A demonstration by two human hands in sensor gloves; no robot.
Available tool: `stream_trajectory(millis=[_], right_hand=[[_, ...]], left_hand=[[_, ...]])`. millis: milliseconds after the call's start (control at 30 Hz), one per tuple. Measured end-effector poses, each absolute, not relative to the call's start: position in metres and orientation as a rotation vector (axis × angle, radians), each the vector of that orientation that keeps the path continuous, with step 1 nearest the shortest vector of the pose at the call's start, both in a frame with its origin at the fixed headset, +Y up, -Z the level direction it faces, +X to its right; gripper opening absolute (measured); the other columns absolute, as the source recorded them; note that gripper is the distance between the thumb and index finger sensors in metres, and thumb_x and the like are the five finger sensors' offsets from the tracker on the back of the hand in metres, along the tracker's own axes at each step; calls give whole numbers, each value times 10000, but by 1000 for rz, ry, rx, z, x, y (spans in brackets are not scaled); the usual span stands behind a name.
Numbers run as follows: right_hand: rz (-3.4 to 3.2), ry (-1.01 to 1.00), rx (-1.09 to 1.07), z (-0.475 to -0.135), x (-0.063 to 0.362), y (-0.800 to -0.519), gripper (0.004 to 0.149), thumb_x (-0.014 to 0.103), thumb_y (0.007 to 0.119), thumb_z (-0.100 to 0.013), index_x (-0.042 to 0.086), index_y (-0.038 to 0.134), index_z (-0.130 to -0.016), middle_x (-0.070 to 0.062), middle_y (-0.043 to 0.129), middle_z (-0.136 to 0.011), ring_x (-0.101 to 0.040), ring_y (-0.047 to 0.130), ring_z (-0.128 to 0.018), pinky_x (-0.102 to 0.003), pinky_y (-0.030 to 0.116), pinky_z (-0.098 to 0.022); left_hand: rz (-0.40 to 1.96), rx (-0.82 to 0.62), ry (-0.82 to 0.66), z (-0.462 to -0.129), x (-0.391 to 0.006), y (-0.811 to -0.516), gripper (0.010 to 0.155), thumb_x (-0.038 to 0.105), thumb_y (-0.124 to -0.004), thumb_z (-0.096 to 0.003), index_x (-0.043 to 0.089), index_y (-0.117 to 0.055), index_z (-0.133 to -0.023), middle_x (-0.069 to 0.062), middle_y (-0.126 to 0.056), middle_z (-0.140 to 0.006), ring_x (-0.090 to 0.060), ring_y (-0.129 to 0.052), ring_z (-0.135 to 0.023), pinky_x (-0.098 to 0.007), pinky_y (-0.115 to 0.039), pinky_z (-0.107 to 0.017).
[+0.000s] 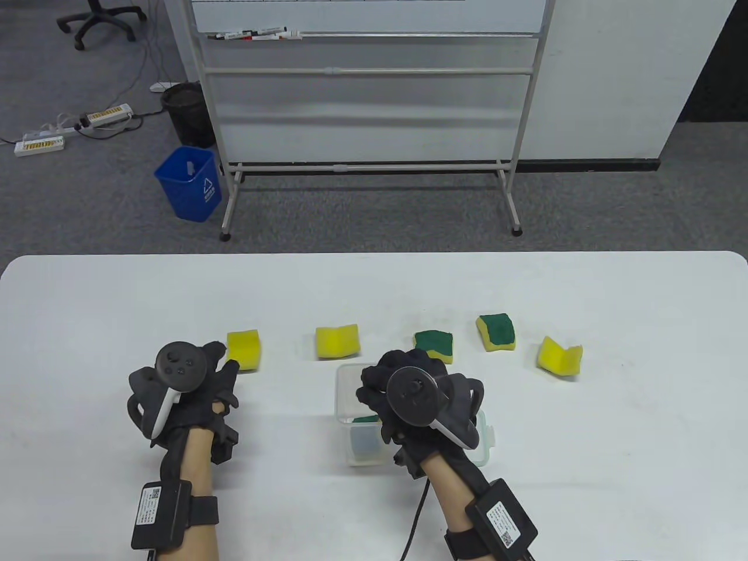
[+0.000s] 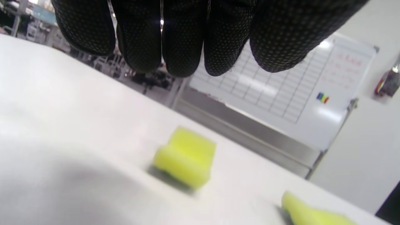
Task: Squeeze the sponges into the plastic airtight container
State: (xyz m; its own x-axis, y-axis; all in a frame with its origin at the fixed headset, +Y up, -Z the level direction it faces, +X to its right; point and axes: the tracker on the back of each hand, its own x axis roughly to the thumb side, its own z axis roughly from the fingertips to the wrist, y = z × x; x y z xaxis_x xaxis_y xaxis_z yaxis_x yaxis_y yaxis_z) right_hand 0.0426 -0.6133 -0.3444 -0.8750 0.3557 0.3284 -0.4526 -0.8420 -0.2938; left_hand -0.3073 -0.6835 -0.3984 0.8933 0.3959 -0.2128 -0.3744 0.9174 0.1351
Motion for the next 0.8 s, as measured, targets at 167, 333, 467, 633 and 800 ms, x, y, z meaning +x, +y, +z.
stream_trajectory(millis=[167,333,467,633,800], right_hand=[[2567,-601,348,-338,49,-603,440,483,942,-361,253,1029,-727,-15,979,-795,-288,927,-736,-513,722,-625],[2514,-620,325,-337,59,-598,456,493,925,-374,246,1021,-744,-25,972,-809,-294,924,-743,-516,721,-625],[2487,-620,314,-338,64,-597,460,506,907,-385,244,1021,-745,-23,973,-810,-295,925,-744,-517,720,-624],[2460,-611,300,-338,70,-596,462,511,898,-392,241,1023,-745,-28,976,-808,-297,927,-742,-517,721,-624],[2419,-609,288,-339,74,-595,473,519,890,-395,231,1024,-746,-24,977,-807,-302,927,-740,-519,721,-622]], left_hand=[[287,-62,111,-420,-288,-709,602,449,-800,-477,317,-653,-1046,-40,-477,-1221,-435,-469,-1099,-677,-547,-737],[216,-184,59,-443,-272,-735,631,491,-769,-472,392,-587,-1068,2,-388,-1243,-547,-375,-1085,-708,-507,-740],[140,-250,73,-457,-268,-750,631,537,-745,-462,402,-596,-1060,6,-397,-1242,-610,-392,-1046,-737,-495,-722],[195,-271,79,-462,-269,-767,638,552,-725,-462,346,-599,-1052,-27,-317,-1221,-571,-441,-1044,-704,-491,-736],[198,-222,102,-460,-275,-764,672,548,-731,-453,241,-625,-1041,-29,-406,-1196,-468,-527,-1043,-592,-564,-752]])
